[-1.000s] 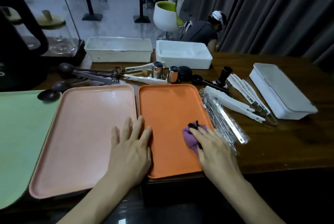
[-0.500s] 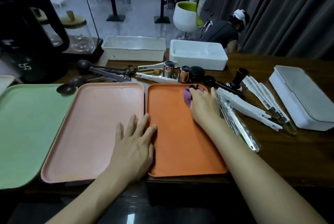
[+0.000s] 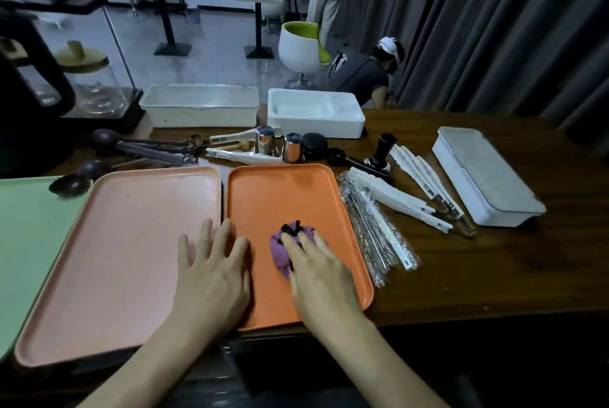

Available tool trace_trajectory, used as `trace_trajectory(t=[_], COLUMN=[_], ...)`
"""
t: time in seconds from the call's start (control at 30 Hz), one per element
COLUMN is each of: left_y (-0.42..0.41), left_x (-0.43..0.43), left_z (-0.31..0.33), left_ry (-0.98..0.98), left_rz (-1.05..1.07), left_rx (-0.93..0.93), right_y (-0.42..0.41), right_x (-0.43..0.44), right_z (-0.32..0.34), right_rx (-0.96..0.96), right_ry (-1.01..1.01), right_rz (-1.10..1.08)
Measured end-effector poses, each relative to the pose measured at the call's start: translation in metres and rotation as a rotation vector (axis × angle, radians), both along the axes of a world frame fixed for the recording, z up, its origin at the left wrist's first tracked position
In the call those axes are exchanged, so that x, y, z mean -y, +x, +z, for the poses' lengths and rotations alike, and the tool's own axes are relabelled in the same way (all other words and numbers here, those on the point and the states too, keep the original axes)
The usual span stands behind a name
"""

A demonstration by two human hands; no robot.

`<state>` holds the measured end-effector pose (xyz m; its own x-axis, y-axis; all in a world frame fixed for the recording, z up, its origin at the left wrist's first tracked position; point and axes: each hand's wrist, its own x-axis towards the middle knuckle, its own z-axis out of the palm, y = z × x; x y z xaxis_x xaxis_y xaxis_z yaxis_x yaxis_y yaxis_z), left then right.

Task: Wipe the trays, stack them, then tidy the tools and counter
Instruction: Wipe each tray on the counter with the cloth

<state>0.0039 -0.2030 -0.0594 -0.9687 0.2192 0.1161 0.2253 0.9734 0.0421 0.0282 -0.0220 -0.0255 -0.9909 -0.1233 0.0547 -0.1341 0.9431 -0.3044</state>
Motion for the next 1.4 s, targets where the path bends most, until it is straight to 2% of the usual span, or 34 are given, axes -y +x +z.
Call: trace_trajectory(t=[0.17,0.33,0.47,0.6,0.7,0.9,1.03,1.13,1.27,1.4], left_y=[0.0,0.001,0.002,0.0,0.0,0.001,-0.001,0.001,0.006,0.018], left_x=[0.001,0.005,0.002,0.006,0.009,0.004,-0.001,-0.004,-0.018,-0.034], left_z=[-0.001,-0.002,-0.003,-0.001,0.001,0.01,0.015,0.018,0.024,0.038], left_ry=[0.029,0.002,0.003,-0.007,-0.032,-0.036,-0.024,-0.002,0.128,0.312], left_rz=[-0.002,-0.01,-0.009,-0.03,-0.033,0.005,0.028,0.047,-0.039,-0.145], left_rx=[-0.044,-0.066,-0.062,-0.051,-0.03,0.007,0.049,0.064,0.067,0.154], right_y=[0.033,0.038,0.038,0.044,0.047,0.057,0.056,0.066,0.074,0.071], right_x=[-0.017,-0.052,-0.037,0.015,0.012,-0.041,-0.058,-0.082,-0.125,-0.17], right_z=[0.006,0.018,0.004,-0.002,0.006,0.016,0.025,0.038,0.046,0.044], right_rx=[0.055,0.052,-0.032,-0.041,-0.044,-0.033,0.007,-0.054,-0.101,-0.122], right_ry=[-0.104,-0.127,-0.084,-0.189,-0.212,-0.251,-0.48,-0.573,-0.554,-0.459], right_rz=[0.078,-0.024,-0.08,0.082,0.123,-0.034,-0.141,-0.203,-0.35,-0.542])
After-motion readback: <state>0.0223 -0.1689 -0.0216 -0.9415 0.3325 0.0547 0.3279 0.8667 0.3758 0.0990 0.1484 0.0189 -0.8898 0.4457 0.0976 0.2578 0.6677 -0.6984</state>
